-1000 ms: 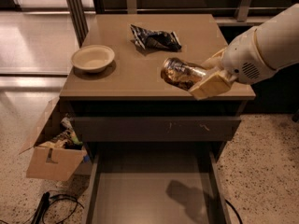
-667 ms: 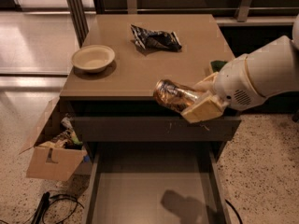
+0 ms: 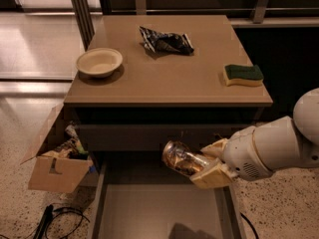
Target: Place orange can into middle drawer
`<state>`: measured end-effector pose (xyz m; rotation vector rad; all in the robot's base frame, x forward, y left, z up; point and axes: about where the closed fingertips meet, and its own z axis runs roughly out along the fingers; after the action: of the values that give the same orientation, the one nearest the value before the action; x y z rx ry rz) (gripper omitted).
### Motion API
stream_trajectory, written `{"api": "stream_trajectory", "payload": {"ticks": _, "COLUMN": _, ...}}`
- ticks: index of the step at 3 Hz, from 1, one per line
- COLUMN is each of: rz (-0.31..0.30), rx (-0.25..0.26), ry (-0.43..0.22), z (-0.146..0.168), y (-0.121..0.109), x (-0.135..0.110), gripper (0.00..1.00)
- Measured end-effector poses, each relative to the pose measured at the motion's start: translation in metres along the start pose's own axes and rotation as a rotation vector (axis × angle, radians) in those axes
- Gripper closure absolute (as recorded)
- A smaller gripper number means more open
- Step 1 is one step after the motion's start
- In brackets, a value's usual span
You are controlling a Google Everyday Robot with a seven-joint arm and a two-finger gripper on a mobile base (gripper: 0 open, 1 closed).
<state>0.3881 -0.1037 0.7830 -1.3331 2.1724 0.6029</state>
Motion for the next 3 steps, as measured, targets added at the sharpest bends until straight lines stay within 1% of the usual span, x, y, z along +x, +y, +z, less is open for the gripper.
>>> {"api": "stream_trajectory", "payload": {"ticks": 1, "rz": 0.000, "rx": 0.000, "ry": 0.000, "z": 0.000, "y": 0.000, "x": 0.000, "gripper": 1.00}}
{"api": "stream_trajectory", "payload": {"ticks": 2, "rz": 0.007, "rx": -0.013, "ry": 0.007, "z": 0.026, "y": 0.003, "x": 0.004, "gripper": 1.00}}
{"api": "stream_trajectory", "payload": {"ticks": 3, "rz": 0.030, "rx": -0.042, "ry": 0.005, "z": 0.071, "y": 0.009, "x": 0.023, "gripper": 1.00}}
